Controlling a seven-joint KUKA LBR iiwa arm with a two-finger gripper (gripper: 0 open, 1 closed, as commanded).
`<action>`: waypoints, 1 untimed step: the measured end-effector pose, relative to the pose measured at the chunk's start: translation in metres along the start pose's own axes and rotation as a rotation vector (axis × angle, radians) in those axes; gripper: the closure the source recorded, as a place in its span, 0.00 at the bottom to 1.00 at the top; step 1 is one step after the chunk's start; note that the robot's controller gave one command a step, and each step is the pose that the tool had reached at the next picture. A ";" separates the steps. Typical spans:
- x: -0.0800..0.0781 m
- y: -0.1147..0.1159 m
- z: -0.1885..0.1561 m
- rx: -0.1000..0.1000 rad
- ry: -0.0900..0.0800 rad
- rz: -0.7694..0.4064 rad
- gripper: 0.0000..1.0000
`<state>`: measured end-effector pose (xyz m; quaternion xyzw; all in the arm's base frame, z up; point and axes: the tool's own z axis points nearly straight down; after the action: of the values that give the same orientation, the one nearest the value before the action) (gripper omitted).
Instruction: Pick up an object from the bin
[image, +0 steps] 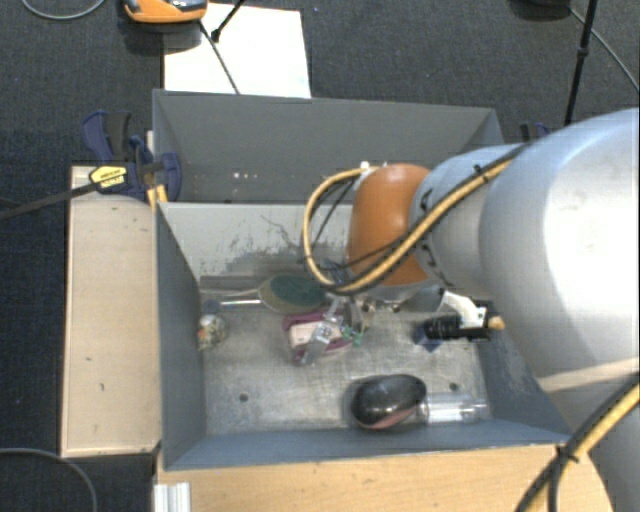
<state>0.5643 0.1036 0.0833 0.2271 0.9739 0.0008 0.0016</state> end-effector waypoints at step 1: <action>0.001 -0.001 0.001 0.003 0.003 -0.005 1.00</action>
Offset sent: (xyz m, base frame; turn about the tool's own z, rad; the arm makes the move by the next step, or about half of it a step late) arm 0.0000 0.0000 0.0000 0.0000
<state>0.5632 0.1029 0.0824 0.2247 0.9744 -0.0004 -0.0004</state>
